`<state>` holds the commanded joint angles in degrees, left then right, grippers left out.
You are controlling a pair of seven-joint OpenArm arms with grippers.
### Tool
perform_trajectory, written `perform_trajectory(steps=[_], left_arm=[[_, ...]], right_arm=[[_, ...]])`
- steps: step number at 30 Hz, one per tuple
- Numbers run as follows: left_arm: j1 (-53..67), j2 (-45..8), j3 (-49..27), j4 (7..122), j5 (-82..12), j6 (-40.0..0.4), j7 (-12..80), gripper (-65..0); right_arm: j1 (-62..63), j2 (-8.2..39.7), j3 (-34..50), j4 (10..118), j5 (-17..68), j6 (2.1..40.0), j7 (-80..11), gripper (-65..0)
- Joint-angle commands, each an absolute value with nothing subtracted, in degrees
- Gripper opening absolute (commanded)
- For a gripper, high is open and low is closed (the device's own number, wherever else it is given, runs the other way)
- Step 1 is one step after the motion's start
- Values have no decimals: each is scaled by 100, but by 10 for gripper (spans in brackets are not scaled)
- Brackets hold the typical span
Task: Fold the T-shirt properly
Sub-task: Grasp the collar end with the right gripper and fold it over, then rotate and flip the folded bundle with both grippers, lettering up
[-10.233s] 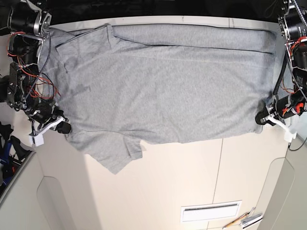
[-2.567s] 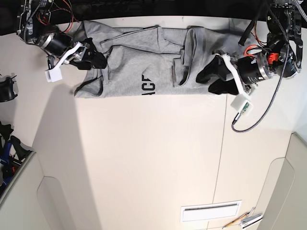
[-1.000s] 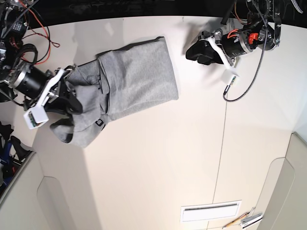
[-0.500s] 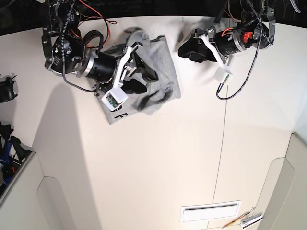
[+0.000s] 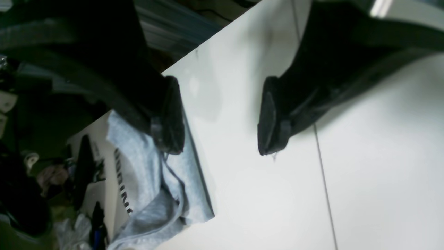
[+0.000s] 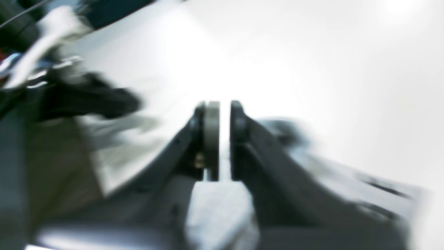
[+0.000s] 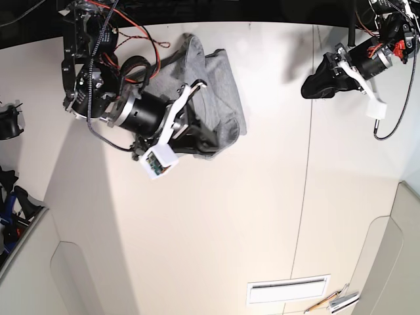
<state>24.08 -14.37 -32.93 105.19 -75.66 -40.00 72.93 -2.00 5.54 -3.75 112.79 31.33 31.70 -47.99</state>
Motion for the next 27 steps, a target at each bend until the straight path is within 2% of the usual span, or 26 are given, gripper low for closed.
perform_trajectory(steps=[3,11,14,16,22,27], left_arm=[[2414,-1450,-3301,10543,-7566,-4000,7286,-274],[2414,-1446,-3301,10543,-7588,-4000,7269,-274],[2414,-1446,-3304,10543,-7607,-4000,7269,-274],[2414,-1448,-3304,10543,-7607,-4000,7269,-274],[2414,-1450,-3319,10543,-7605,-4000,7275,-274],[2414,-1452,-3728,10543,-7717,-4000,7303,-274]], right_arm=[[-130,554,-14,11037,3015,3173,-4668,-650],[58,552,-8,9544,2727,3175,-4132,-650],[207,552,-183,8820,2993,3194,-4136,-650],[220,552,-513,8530,3190,3345,-4136,-650],[217,447,-1769,8643,3214,3347,-4237,-650],[217,40,-2071,9094,3223,3345,-4421,-650]])
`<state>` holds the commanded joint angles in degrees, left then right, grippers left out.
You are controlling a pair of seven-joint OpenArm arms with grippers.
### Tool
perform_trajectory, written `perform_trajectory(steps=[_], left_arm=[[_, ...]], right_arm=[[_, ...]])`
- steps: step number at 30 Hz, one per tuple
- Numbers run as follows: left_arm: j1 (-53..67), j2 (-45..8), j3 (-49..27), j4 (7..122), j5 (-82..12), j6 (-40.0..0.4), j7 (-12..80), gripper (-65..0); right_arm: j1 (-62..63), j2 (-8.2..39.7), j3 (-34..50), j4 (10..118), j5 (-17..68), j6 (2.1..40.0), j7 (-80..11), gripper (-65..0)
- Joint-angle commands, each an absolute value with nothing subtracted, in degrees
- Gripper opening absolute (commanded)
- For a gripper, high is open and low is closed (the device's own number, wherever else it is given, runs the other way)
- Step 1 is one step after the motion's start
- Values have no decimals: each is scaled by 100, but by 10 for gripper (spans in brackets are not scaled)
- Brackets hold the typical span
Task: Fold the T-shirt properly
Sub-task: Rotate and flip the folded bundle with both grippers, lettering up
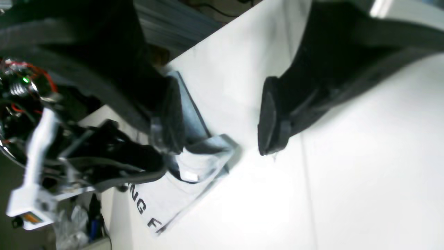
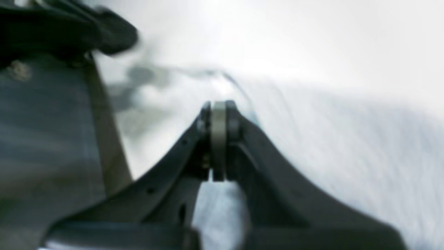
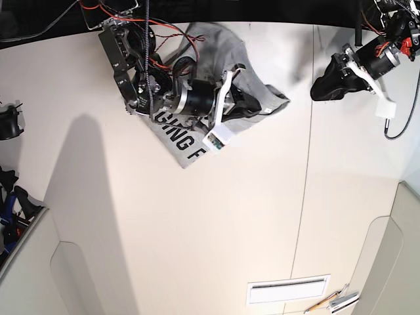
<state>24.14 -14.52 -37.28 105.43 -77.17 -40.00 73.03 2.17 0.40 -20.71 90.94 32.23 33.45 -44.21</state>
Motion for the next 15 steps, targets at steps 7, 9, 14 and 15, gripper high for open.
perform_trajectory(steps=[7,9,14,15], left_arm=[[2630,-1651,-3830,11397,-8500,-4000,8000,-488],[2733,-1649,-3564,12001,-8500,-4000,8000,-515],[2698,-1649,-2359,12488,-7758,-4000,7789,-575],[2696,-1651,-2075,12488,-7478,-4000,7677,-590]], right_arm=[[252,-82,-1863,9338,2661,3339,-4156,-650],[292,-82,-1555,9338,2392,3319,-3964,-650],[617,-78,-556,9332,2394,3317,-3972,-650],[670,-78,-375,9327,2394,3317,-3975,-650]])
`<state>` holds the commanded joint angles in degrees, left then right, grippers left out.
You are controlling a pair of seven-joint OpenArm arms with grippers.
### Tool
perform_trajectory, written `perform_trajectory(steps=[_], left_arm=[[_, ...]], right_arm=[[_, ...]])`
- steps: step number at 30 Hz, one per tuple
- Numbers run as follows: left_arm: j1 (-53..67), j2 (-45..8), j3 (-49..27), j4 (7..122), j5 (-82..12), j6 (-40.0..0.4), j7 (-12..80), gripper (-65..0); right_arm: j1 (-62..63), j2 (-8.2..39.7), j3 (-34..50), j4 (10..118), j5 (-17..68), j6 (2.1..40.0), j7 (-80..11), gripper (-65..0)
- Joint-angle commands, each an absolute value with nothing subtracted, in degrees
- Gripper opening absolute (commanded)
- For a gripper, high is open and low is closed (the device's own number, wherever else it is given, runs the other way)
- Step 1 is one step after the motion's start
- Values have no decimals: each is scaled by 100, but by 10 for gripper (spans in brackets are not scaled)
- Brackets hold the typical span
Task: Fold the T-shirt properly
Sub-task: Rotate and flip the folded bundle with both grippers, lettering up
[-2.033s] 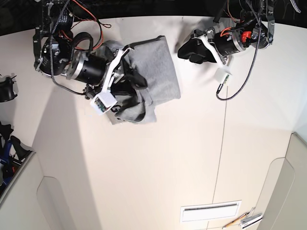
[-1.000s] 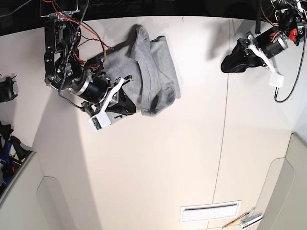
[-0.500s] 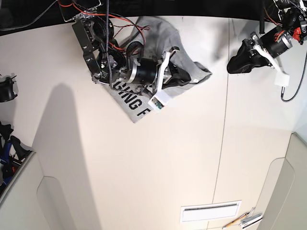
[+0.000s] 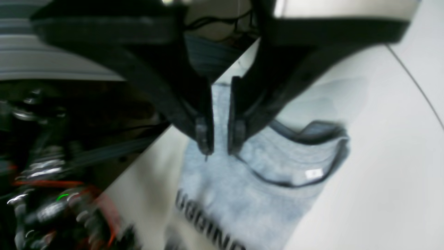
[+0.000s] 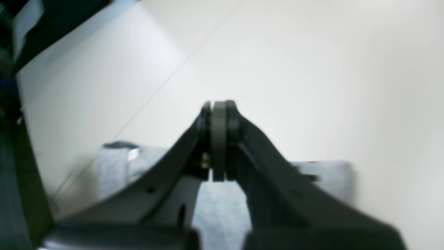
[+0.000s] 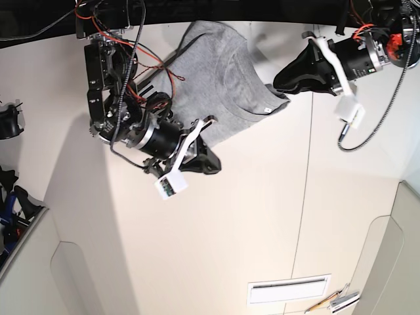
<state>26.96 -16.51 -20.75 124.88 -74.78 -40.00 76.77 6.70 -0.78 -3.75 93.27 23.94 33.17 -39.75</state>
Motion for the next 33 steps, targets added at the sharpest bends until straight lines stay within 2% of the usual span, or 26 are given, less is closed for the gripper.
perform_trajectory(steps=[4,8,11,17,20,23,26,30,33], left_arm=[[2685,-1649,-915,12484,-6346,-4000,7118,-593],[2679,-1643,82,12228,-4958,-4000,5824,-593],[2665,-1428,471,11769,-4543,-4000,5741,-593],[2353,-1238,604,10521,-4515,-4000,5721,-592],[2080,-1245,587,10200,-4425,-4000,5725,-592],[1717,-1256,438,10014,-3896,-4000,5723,-592],[1459,-1404,215,9935,-3835,-4000,5719,-592],[1179,-1739,-14,9929,-3734,-4000,5634,-592],[786,-1885,-25,9703,-3503,-4000,5325,-592]], right_arm=[[867,-12,-12,9253,2397,3319,-3966,-650],[1111,132,-12,8790,2368,3321,-3968,-650],[1262,141,-23,8162,2357,3323,-3929,-650],[1625,141,-403,7015,2355,3328,-3492,-650],[1667,143,-784,6866,2351,3345,-3496,-650],[1664,139,-974,6869,2335,3343,-3583,-650],[1662,200,-978,6869,2333,3345,-3607,-650],[1632,508,-978,6869,2346,3343,-3686,-650],[1634,718,-974,6869,2720,3343,-3959,-650]])
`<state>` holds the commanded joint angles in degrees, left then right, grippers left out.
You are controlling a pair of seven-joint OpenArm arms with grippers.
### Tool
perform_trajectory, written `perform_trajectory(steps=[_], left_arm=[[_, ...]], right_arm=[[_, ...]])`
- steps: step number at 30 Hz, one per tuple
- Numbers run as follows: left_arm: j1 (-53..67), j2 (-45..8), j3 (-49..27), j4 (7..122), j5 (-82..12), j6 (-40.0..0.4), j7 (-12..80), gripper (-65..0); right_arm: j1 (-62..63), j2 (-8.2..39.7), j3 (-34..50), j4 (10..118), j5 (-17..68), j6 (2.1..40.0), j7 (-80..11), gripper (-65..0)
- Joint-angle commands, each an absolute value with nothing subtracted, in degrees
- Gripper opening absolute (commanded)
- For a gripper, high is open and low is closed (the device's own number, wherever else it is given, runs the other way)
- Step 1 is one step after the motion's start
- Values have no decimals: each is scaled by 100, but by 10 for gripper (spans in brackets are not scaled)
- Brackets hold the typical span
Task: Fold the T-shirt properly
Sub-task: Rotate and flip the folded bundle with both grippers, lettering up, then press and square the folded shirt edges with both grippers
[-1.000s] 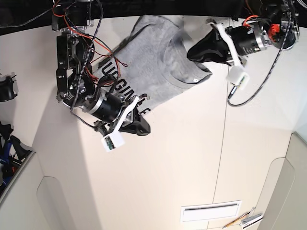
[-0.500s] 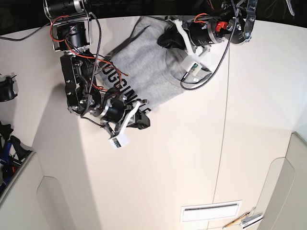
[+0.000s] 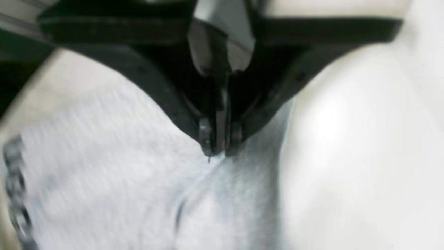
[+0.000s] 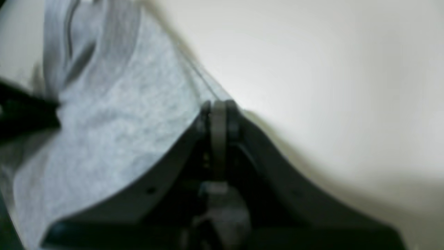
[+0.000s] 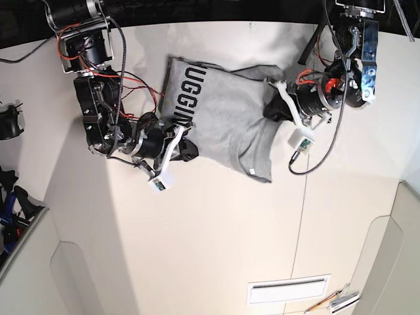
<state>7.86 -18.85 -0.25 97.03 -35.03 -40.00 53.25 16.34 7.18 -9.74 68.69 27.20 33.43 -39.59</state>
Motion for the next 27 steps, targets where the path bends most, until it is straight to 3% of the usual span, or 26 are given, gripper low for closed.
perform_trajectory(steps=[11,18,27], left_arm=[[-906,-1874,-23,7712,-3489,-4000,4869,-592],[-1160,-1787,-23,7671,-3551,-4000,4871,-592],[-1107,-2121,-408,8538,-4921,-4000,5977,-592]], right_arm=[[582,725,-934,7164,3760,3395,-4287,-650],[106,390,-934,7601,3732,3430,-4287,-650],[154,397,-565,7728,3533,3428,-4285,-650]])
